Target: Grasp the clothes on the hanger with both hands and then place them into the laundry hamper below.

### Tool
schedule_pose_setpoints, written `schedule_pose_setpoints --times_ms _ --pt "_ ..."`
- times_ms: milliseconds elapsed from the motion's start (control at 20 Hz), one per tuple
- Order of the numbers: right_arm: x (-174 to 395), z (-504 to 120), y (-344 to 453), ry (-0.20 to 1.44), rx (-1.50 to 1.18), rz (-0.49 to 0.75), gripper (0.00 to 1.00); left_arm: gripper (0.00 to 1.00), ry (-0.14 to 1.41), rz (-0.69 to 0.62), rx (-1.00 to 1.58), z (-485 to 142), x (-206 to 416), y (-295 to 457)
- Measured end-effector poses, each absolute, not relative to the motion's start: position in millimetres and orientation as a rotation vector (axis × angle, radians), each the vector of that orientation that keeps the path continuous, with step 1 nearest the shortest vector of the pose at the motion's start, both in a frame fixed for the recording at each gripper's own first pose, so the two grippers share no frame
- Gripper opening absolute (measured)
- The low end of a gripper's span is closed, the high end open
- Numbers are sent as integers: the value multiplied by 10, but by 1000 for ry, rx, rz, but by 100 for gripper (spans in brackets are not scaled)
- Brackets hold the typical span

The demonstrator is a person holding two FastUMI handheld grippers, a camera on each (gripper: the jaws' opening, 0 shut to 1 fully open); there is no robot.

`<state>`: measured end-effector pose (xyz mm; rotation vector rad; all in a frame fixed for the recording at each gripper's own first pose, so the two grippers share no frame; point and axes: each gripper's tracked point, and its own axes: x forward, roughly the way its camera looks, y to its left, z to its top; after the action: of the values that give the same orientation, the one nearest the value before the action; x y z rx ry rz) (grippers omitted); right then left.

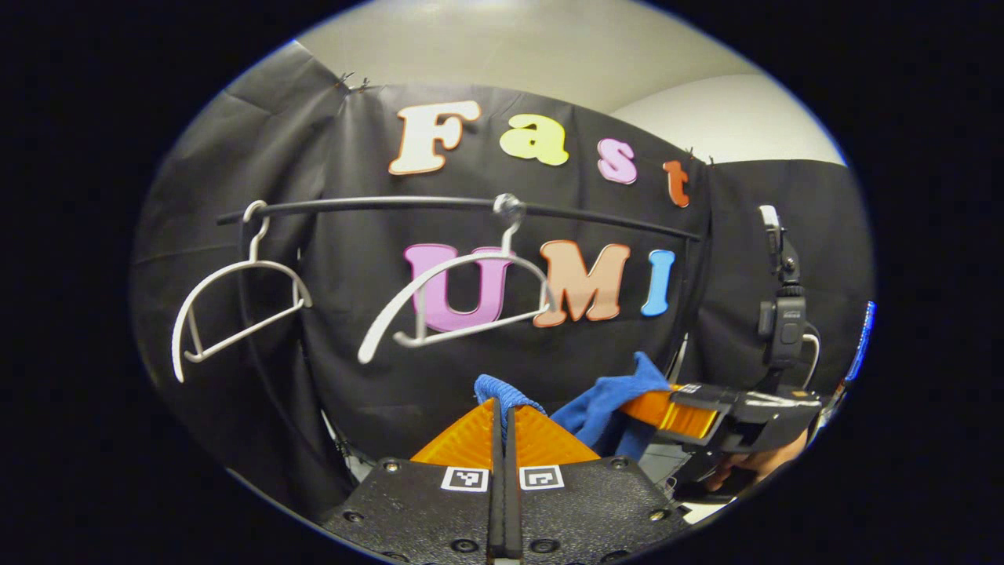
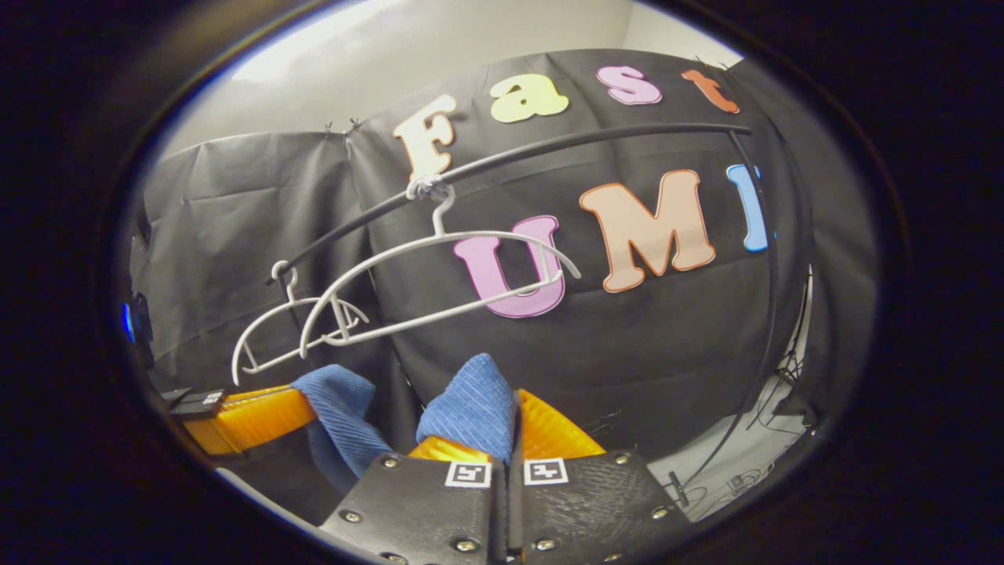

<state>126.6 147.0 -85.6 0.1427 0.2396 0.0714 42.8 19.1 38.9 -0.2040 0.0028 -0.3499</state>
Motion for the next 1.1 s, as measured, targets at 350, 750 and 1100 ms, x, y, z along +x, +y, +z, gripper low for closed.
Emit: schedule_pose_setpoints --times_ms 350,750,1100 --pt "1275 -543 1363 188 218 58 1 0 -56 -425 -198 754 451 -261" --pt "1784 -853 1244 222 195 32 1 0 -21 -474 -169 545 1054 -456" --pt "2413 -1222 1103 281 230 17 1 0 -9 -465 -101 182 1786 -517"
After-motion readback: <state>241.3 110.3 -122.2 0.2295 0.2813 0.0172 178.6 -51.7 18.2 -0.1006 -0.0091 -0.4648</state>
